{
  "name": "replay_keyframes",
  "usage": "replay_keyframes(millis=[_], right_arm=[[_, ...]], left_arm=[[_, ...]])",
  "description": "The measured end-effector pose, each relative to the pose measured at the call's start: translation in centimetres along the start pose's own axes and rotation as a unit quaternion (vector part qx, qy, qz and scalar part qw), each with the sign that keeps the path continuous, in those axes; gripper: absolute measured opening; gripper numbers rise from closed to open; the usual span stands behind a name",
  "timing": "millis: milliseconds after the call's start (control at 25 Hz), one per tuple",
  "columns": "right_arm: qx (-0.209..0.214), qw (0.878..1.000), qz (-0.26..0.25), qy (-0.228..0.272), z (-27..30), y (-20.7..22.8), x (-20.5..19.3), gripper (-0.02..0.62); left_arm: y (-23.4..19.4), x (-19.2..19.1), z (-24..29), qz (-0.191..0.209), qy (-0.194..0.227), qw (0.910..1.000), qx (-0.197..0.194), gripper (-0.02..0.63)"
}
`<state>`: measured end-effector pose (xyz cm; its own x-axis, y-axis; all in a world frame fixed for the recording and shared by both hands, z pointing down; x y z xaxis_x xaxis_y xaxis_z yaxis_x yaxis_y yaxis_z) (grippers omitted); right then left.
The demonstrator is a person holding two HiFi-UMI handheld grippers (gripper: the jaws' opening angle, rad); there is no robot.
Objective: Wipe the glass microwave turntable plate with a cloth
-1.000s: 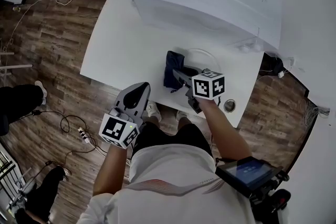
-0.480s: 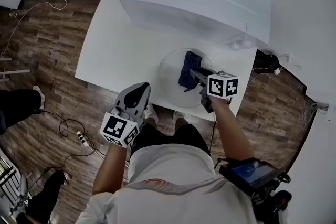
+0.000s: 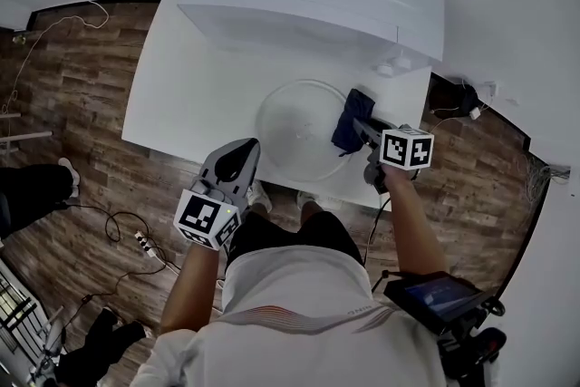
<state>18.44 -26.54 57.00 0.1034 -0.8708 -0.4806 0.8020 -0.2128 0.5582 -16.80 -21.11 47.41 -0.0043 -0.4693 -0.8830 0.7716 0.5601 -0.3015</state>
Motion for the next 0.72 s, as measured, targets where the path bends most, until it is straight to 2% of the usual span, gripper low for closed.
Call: replay_keyframes(millis=[120,200,320,440,560,720], right_arm=[[-0.003,1.0,-0.006,0.008,-0.6,0.4,-0.1,0.061],[0.014,0.999,0.002,0.03,-1.0,-0.2,0.1,0.061],[0.07,0.993,0.003,0.1,-2.1,-3.2,0.6,0.061],[0.124,0.981,-0.029,0.148,-2.9,-7.4,1.1,0.061],[0.165,0.974,-0.06,0.144,-2.3,-11.3,1.1,0.061],[0.214,0.97,-0.059,0.096,0.5,-15.1,-0.3,0.061]], left_arm=[[0.3,-0.2,0.1,0.0,-0.004,1.0,0.001,0.011],[0.4,-0.3,0.2,0.0,-0.006,1.0,0.001,0.011],[0.5,-0.5,0.0,0.0,-0.007,1.0,0.002,0.011],[0.3,-0.6,-0.3,-0.002,-0.007,1.0,0.004,0.011],[-0.2,-0.6,-0.6,-0.002,-0.004,0.9999,0.009,0.011],[-0.9,-0.6,-1.5,-0.004,0.004,0.9998,0.02,0.011]])
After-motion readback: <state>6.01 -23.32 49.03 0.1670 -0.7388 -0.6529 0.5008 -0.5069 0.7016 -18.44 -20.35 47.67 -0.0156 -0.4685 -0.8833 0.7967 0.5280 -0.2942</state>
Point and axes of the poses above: the fingertips, and each gripper's own axes: z forward along the fingers, y to its right, x out of its top, the point moved 10 cm from there along -z, backward along the fingers, and after that the axes turned 4 degrees about x, right-handed, at the moved point
